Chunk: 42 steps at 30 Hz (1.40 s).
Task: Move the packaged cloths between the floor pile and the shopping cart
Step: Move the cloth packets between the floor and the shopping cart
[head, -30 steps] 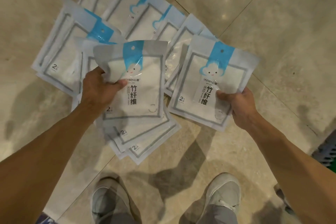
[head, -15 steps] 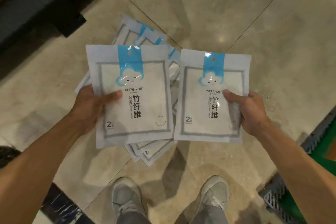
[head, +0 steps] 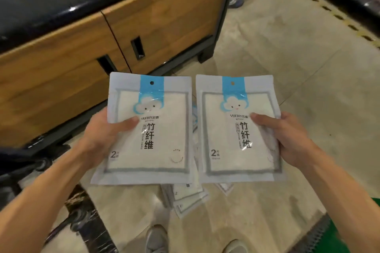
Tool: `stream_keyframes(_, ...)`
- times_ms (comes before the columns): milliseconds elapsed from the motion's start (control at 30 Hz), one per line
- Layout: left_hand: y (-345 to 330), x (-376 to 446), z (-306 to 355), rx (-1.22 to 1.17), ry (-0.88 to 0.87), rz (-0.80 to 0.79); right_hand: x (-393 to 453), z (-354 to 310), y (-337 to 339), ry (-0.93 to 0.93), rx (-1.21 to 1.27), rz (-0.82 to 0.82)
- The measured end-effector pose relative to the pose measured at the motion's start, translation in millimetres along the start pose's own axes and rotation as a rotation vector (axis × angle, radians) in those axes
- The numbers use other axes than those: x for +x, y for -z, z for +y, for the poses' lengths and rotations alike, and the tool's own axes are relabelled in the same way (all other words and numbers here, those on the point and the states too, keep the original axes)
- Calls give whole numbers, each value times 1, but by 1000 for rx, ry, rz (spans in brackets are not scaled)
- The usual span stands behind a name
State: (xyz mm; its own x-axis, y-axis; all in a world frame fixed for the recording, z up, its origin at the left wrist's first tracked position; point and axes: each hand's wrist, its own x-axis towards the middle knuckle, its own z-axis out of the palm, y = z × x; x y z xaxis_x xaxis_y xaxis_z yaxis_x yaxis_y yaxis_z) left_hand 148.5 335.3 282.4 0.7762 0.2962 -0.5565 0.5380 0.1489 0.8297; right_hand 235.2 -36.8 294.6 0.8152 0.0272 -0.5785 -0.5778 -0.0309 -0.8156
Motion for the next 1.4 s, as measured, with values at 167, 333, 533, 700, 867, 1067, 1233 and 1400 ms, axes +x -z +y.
stream_keyframes(167, 52, -70, 103, -35, -42, 9, -69, -109, -45, 9, -49, -66)
stream_keyframes(333, 105, -149, 191, -80, -64, 82, -143, -206, -95, 17, -101, -117)
stream_keyframes(533, 172, -260, 277, -114, -154, 162, -226, -298, -149, 72, -120, -199)
stream_keyframes(700, 213, -345, 329, -144, -217, 266, -296, -353, -195, 150, -125, -306)
stream_keyframes(867, 231, -426, 359, -166, -290, 402, -356, -388, -222, 231, -167, -418)
stream_keyframes(1067, 249, -534, 348, -247, -286, 538, -418, -407, -243, 292, -235, -600)
stream_keyframes(1233, 260, -614, 317, -257, -249, 699, -464, -402, -271, 305, -315, -755)
stream_keyframes(1400, 278, -680, 281, -301, -265, 876, -516, -382, -309, 321, -382, -880)
